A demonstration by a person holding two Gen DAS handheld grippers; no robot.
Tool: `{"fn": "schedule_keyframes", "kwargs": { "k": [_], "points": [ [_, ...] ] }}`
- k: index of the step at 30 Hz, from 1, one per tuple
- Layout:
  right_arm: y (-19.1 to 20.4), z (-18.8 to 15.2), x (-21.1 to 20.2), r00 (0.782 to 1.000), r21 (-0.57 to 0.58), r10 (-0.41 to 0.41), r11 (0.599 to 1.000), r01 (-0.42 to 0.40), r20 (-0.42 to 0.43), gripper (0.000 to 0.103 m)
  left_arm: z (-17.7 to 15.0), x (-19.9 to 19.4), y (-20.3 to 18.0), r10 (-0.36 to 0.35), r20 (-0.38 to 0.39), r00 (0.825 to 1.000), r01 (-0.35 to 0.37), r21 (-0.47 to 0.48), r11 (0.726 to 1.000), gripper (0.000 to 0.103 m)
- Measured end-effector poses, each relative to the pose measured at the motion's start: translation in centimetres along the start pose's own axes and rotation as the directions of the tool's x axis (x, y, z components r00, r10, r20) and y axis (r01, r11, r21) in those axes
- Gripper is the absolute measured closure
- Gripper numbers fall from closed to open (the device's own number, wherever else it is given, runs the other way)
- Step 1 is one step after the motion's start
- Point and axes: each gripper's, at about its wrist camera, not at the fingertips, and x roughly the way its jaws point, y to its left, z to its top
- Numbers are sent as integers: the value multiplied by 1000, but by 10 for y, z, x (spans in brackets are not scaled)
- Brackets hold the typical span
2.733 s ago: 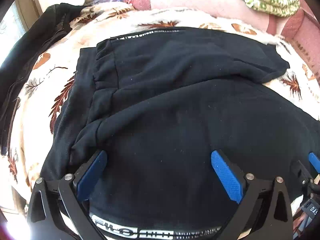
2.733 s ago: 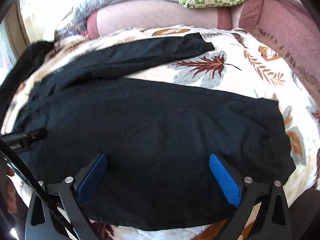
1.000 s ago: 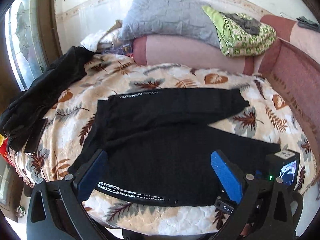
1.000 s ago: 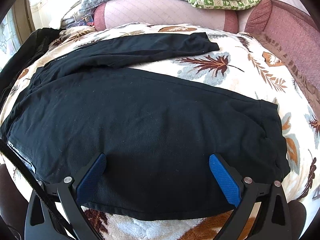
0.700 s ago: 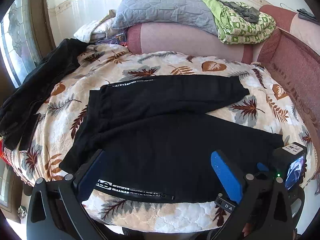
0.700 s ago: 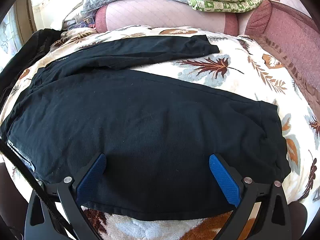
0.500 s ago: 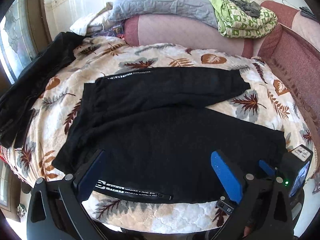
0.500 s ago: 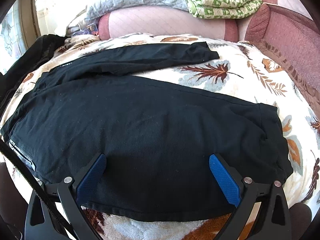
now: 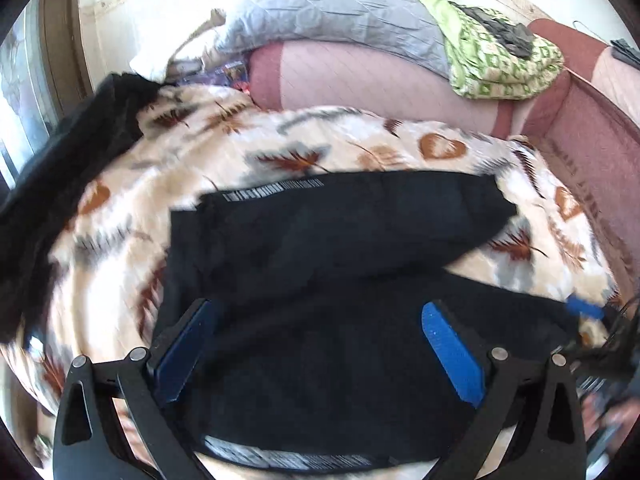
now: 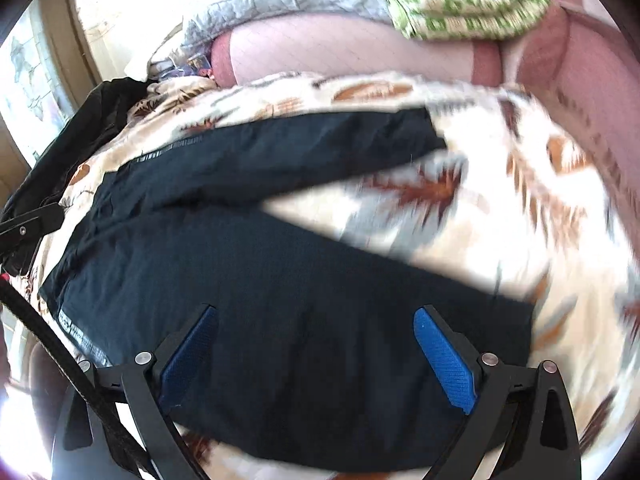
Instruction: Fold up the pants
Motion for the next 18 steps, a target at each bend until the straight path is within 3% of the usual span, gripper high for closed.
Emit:
{"fn": "schedule_keyframes", "kwargs": {
  "k": [7, 10, 12, 14, 18],
  "points": [
    [-14, 102, 43, 999, -152, -44, 987, 47, 24, 3, 68, 62, 38, -48, -45, 998, 49, 38, 998, 0],
    [-17, 138, 75, 1000, -207, -29, 978, 29, 2, 4, 91, 111, 40, -101, -129, 987, 113, 86, 990, 0],
    [-16, 161, 100, 1000, -250, -23, 968, 18, -17, 5, 97, 136, 39, -133, -172, 976, 152, 105, 983, 10],
    [-13, 181, 127, 999, -312, -37, 950, 25, -33, 8, 102, 163, 37, -121, -210, 970, 153, 146, 977, 28],
    [-9, 209, 165, 997, -380, -25, 925, -2, -68, 9, 109, 202, 40, -125, -251, 960, 168, 159, 973, 29]
  ]
}}
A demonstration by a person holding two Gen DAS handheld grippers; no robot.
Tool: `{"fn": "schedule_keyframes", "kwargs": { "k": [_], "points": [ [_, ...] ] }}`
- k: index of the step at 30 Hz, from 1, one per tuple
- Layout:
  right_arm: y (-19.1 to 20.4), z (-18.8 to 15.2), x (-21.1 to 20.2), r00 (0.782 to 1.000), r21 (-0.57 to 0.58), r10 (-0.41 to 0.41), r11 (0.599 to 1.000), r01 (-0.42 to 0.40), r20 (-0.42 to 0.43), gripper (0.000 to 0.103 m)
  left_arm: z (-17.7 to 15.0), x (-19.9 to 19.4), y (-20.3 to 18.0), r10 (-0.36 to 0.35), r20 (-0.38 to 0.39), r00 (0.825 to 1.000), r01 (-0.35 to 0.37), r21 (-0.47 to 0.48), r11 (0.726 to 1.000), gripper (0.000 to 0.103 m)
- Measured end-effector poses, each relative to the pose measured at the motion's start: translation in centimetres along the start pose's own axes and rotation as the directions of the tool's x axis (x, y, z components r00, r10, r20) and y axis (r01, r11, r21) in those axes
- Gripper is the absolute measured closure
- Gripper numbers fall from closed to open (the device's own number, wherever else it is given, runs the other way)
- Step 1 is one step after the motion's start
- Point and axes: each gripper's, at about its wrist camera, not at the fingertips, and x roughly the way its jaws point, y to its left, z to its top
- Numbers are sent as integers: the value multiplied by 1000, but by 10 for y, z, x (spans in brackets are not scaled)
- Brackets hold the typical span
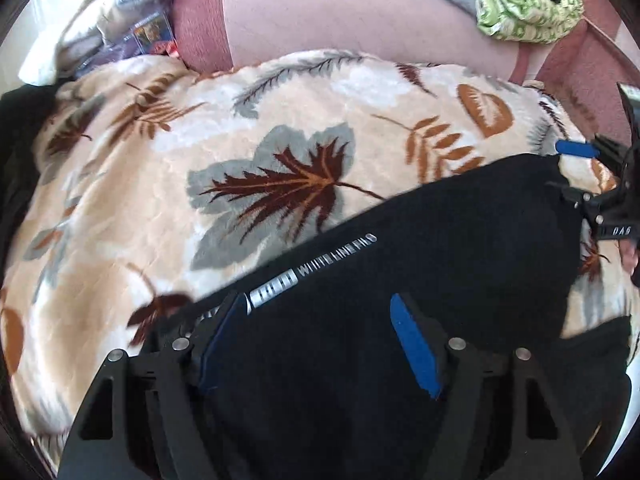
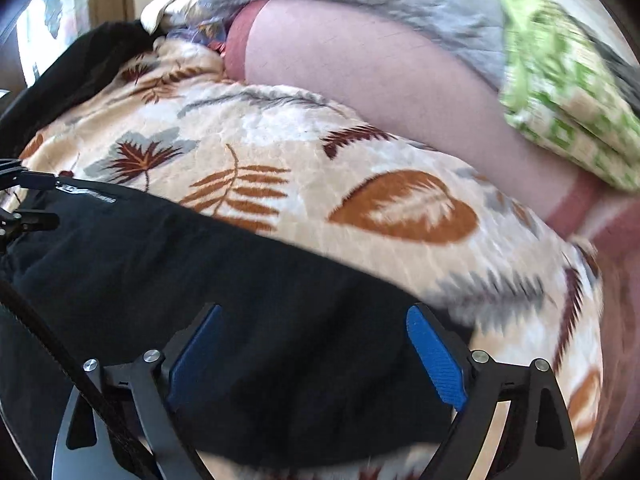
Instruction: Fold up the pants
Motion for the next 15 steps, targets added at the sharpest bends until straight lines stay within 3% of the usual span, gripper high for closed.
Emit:
{"fn": "schedule_keyframes", "kwargs": {
  "k": [9, 12, 14, 15],
  "points": [
    [-16, 35, 65, 988, -40, 130, 990, -134, -80, 16, 23, 36, 14, -95, -42, 995, 96, 29, 995, 28],
    [-21, 36, 82, 974, -33, 187, 981, -193, -124, 13, 28, 42, 17, -145, -54, 988, 146, 27, 989, 15],
    [-21, 35, 86, 970, -39, 213, 975, -219, -118, 9, 30, 48, 13, -183, -69, 981, 186, 46, 981, 0],
    [-21, 35, 88, 969, -44, 218, 973, -225, -118, 9, 29, 51, 9, -166, -74, 983, 171, 66, 983, 0]
  ]
}}
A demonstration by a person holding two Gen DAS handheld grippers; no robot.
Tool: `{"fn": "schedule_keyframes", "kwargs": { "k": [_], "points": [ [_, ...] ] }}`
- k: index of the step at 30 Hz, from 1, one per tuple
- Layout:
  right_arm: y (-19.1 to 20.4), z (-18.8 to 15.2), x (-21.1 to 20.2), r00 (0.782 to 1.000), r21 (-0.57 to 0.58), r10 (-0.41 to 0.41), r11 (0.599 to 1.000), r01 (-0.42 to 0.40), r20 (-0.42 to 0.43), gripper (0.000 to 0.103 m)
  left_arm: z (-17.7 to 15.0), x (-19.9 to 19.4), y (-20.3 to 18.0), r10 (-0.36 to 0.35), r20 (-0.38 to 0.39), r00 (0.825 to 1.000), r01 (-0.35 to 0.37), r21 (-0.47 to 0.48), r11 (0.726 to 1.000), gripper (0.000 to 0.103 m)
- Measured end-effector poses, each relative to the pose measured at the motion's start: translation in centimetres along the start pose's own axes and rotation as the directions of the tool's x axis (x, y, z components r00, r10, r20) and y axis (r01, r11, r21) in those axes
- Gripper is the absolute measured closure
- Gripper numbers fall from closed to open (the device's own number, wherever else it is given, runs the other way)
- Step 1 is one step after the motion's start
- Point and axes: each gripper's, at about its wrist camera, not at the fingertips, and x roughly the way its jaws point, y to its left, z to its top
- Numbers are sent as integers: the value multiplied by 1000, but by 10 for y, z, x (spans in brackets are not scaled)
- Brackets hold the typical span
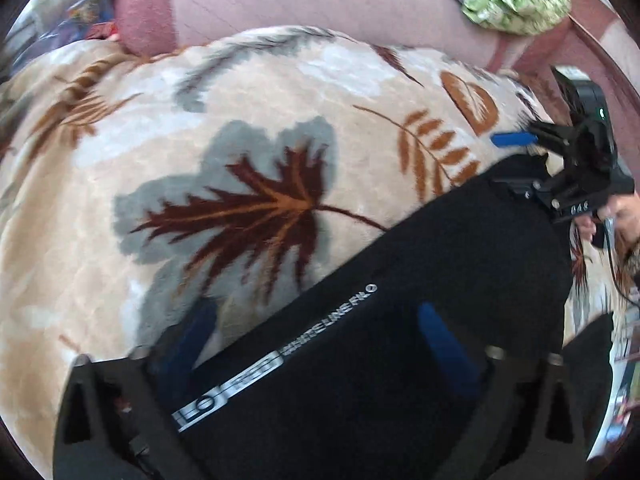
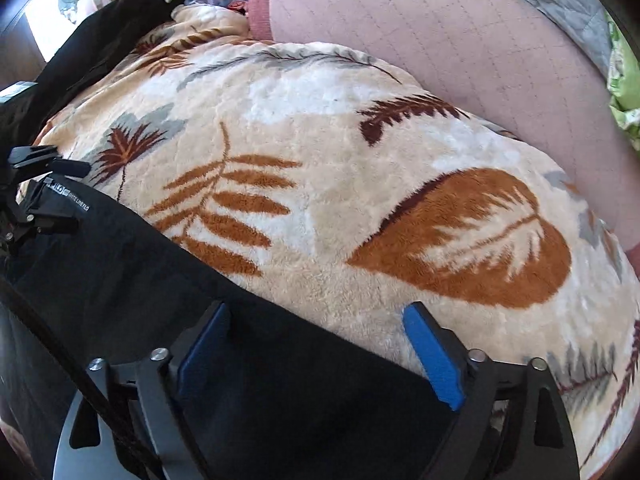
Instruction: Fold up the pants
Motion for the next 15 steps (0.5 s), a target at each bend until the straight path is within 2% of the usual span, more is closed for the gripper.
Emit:
{"fn": "schedule_keyframes", "kwargs": {
  "k": [2, 3, 4, 5, 6, 7, 8, 9, 10, 15],
  "points": [
    [1, -1, 0, 1000, 4, -3, 1000, 3, 3, 10, -1, 6, -15, 83, -18, 996, -82, 75, 994, 0],
    [3, -2, -1, 1000, 8, -7, 1000, 7, 7, 15, -1, 5, -18, 91, -17, 996, -89, 79, 993, 3],
    [5, -4, -3, 1000, 11, -7, 1000, 7, 12, 18, -1, 3, -18, 82, -14, 997, -80, 77, 994, 17],
    [8, -8, -7, 1000, 5, 0, 1000, 0, 19, 33, -1, -3, -19, 70, 3, 998, -70, 77, 995, 46],
    [11, -10, -10, 1000, 1, 9, 1000, -9, 25, 50, -1, -8, -18, 59, 11, 998, -60, 73, 996, 55],
    [13, -13, -14, 999, 0, 13, 1000, -13, 31, 60, -1, -14, -16, 34, 5, 999, -34, 55, 998, 70],
    [15, -17, -17, 999, 10, 35, 999, -35, 27, 84, -2, -16, -15, 28, 4, 1000, -28, 49, 998, 86],
    [16, -18, -19, 998, 21, 56, 998, -56, 25, 94, -4, -20, -15, 5, 4, 1000, -5, 38, 999, 88],
    [18, -21, -23, 997, 35, 69, 997, -70, 25, 94, -6, -25, -19, 15, 17, 1000, -16, 35, 999, 89],
    [35, -33, -52, 998, 36, 15, 999, -18, 67, 95, -20, -57, -42, 78, 90, 993, -82, 47, 996, 91]
  ]
}}
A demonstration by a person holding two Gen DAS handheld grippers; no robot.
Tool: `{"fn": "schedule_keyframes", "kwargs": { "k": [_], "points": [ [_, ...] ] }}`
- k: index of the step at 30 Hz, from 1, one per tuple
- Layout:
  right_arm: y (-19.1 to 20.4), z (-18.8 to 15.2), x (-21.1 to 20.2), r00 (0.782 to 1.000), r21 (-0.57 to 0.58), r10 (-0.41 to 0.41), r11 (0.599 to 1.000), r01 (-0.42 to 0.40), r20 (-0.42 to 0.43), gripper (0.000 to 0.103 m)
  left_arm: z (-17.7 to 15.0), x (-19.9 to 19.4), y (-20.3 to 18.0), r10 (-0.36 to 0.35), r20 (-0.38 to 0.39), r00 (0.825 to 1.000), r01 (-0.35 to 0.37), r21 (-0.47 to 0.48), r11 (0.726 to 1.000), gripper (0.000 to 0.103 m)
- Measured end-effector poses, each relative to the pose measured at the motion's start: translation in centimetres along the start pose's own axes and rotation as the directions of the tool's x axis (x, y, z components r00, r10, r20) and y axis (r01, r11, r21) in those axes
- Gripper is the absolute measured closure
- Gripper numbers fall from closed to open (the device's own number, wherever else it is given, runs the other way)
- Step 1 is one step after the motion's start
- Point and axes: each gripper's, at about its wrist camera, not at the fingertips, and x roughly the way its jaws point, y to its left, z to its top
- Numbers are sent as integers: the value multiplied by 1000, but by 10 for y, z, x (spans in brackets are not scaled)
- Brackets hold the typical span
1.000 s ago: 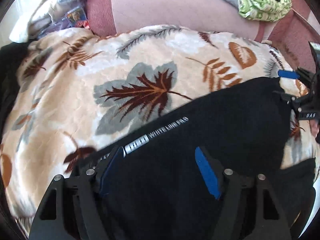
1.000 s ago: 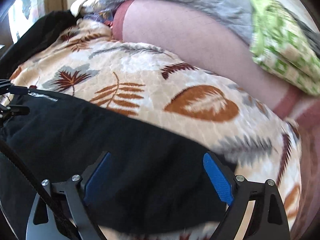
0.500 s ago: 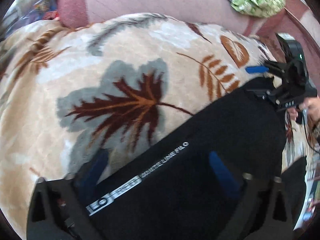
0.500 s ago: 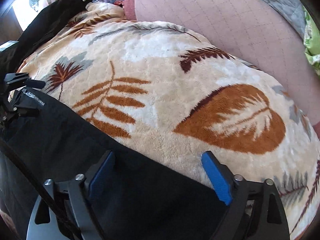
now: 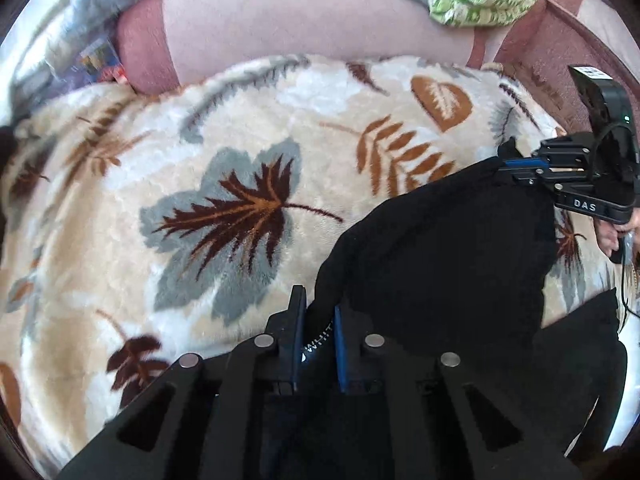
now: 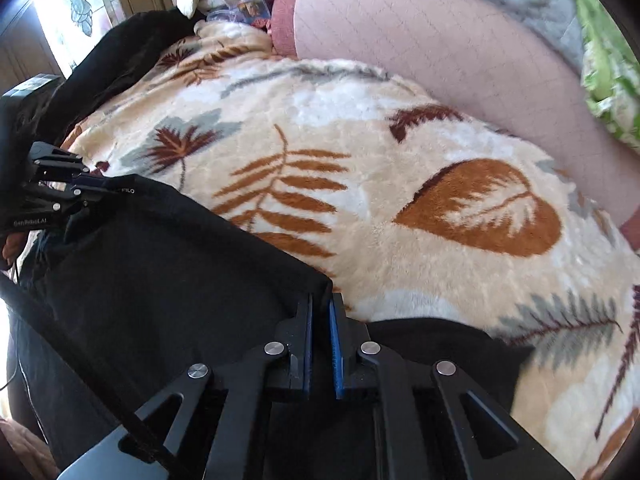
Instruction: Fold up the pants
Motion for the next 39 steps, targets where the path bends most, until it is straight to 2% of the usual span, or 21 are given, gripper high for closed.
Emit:
{"fn": "schedule_keyframes", "kwargs": {
  "k": [7, 12, 15, 19, 24, 27, 30, 31, 34, 36, 38, 39],
  "points": [
    [35, -27, -79, 992, 35, -36, 999, 32, 121, 95, -40, -78, -13, -9, 139, 990, 20, -77, 997, 92],
    [85, -75, -126, 985, 29, -23, 999, 18, 169, 95, -98, -125, -39, 7, 198, 980, 14, -105, 994, 92],
    [113, -112, -137, 985, 38, 6, 999, -13, 173, 95, -135, -140, -53, 13, 214, 977, 19, -150, 988, 92],
    [142, -164, -141, 985, 97, 50, 993, -67, 164, 95, -187, -144, -65, -24, 206, 978, 74, -239, 968, 92],
    [166, -230, -131, 987, 205, 101, 971, -126, 128, 95, -247, -127, -79, -61, 136, 989, 106, -354, 929, 92],
    [178, -260, -129, 991, 244, 84, 964, -107, 102, 93, -271, -119, -85, -68, 93, 993, 99, -379, 920, 91],
    [183, -280, -133, 995, 250, 41, 966, -62, 87, 91, -278, -122, -87, -49, 82, 995, 77, -382, 921, 87],
    [183, -285, -136, 996, 255, 31, 966, -51, 82, 91, -278, -125, -86, -45, 80, 996, 73, -391, 918, 81],
    [177, -297, -150, 996, 287, -22, 958, -3, 83, 81, -279, -137, -78, -30, 92, 995, 66, -415, 908, 61],
    [167, -303, -169, 992, 325, -53, 946, 13, 117, 71, -279, -148, -73, -12, 116, 993, 62, -433, 899, 58],
    [158, -298, -186, 983, 341, -104, 939, 47, 153, 68, -280, -159, -70, -3, 140, 990, 67, -452, 889, 55],
    [155, -294, -190, 979, 337, -117, 940, 54, 169, 63, -279, -162, -69, 4, 148, 989, 65, -460, 886, 54]
  ]
}}
